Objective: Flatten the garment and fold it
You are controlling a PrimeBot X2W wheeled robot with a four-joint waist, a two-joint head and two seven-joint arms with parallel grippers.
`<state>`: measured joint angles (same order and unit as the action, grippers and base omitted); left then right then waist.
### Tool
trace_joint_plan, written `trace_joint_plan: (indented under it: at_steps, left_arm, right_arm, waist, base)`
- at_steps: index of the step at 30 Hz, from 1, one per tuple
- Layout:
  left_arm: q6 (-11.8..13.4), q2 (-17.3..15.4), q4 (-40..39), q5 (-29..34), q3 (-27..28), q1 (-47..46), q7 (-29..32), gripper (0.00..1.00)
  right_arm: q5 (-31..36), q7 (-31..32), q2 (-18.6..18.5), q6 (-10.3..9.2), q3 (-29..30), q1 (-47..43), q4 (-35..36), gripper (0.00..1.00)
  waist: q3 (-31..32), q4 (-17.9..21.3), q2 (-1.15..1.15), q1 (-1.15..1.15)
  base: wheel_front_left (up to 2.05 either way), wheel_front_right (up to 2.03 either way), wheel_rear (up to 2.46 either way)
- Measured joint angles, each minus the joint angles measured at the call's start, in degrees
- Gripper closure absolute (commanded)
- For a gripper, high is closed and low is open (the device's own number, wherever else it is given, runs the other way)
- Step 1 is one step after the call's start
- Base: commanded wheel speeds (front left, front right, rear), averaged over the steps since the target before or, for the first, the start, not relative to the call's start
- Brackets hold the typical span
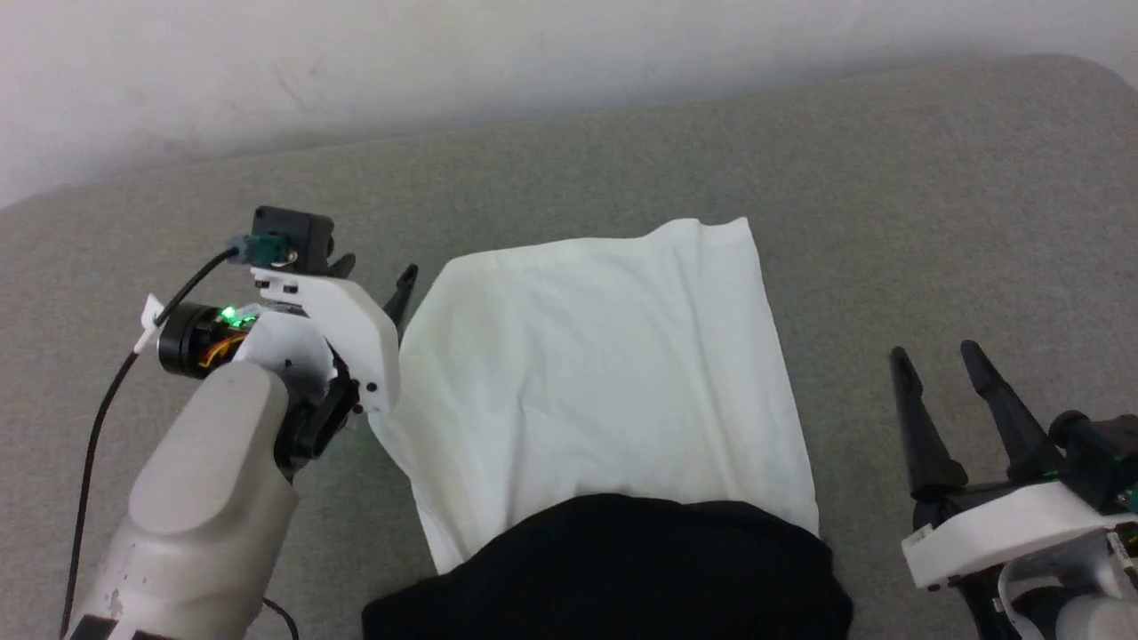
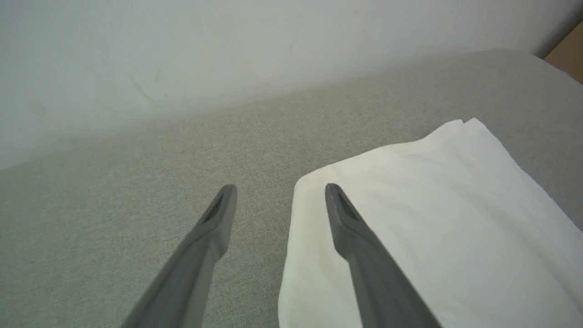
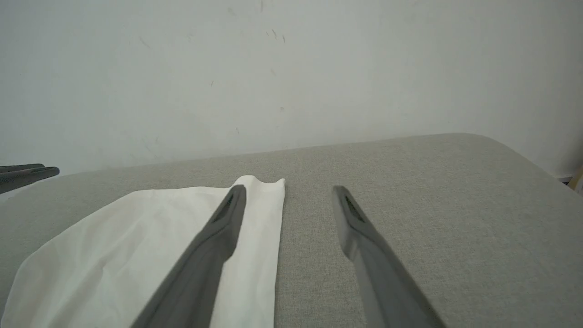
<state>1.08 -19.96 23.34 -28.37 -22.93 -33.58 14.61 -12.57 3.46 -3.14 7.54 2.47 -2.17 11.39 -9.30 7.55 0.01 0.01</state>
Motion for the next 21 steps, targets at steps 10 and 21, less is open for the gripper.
trace_joint_plan:
  at_steps: [10,21]
  left_arm:
    - [-5.46,0.92,18.26,-3.61,-4.08,-8.10,17.53,0.00]
    - [-5.97,2.71,22.92,-5.17,-6.12,-13.94,26.60,1.00]
  right_arm:
    - [-2.02,-1.38,0.07,0.00,-1.58,1.88,-3.85,0.00]
    - [-3.75,-0.97,-0.04,0.00,-1.93,4.66,-7.56,0.00]
  waist:
    - [-4.67,4.29,0.00,-0.01]
    - [-6.39,5.13,0.00,-0.03]
  base:
    - [0.00,0.00,0.00]
    - [0.00,0.00,0.00]
